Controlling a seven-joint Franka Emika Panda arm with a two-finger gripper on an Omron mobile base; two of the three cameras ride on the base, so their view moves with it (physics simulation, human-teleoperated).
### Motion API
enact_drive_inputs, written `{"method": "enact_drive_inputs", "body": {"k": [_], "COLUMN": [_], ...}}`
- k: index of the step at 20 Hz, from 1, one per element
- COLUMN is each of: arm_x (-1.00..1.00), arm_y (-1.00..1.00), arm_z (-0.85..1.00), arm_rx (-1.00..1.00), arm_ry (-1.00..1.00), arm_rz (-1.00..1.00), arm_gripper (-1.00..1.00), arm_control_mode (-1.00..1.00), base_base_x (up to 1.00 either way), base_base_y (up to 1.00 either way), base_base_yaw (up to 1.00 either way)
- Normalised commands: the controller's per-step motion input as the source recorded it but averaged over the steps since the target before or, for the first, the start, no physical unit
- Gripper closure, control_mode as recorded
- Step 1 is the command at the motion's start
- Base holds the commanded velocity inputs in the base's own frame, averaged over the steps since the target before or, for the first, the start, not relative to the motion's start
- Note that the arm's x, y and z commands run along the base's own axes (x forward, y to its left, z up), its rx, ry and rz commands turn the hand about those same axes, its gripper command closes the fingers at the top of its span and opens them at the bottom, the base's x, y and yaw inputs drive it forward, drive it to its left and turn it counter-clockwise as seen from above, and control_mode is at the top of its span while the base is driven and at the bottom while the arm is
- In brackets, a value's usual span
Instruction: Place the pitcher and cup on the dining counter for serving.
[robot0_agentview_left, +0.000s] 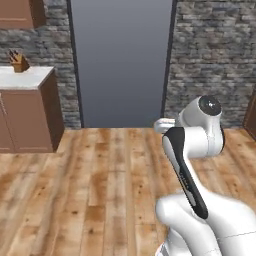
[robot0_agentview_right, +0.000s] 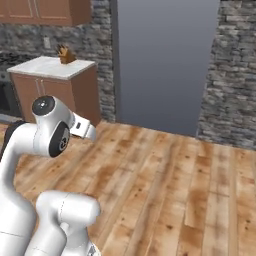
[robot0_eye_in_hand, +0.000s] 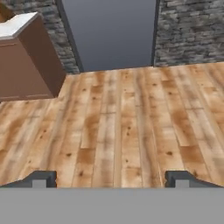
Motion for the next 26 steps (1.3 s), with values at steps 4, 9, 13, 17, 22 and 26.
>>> {"method": "enact_drive_inputs", "body": {"k": [4,9,13,17,22,26], "arm_x": [0.00,0.00,0.00,0.00,0.00,0.00], "arm_y": [0.00,0.00,0.00,0.00,0.00,0.00], "arm_z": [0.00,0.00,0.00,0.00,0.00,0.00], "arm_rx": [0.00,0.00,0.00,0.00,0.00,0.00], "arm_ry": [0.00,0.00,0.00,0.00,0.00,0.00], "arm_rz": [0.00,0.00,0.00,0.00,0.00,0.00], "arm_gripper": [-1.00,-1.00,-1.00,-1.00,-1.00,-1.00], "arm_control_mode": [1.00,1.00,1.00,1.00,1.00,1.00], "base_base_x": [0.84,0.94,1.00,0.91,0.60,0.82], "base_base_y": [-0.40,-0.34,-0.18,-0.16,-0.21,-0.01], "base_base_yaw": [-0.51,-0.49,-0.47,-0.51,-0.60,-0.58]}}
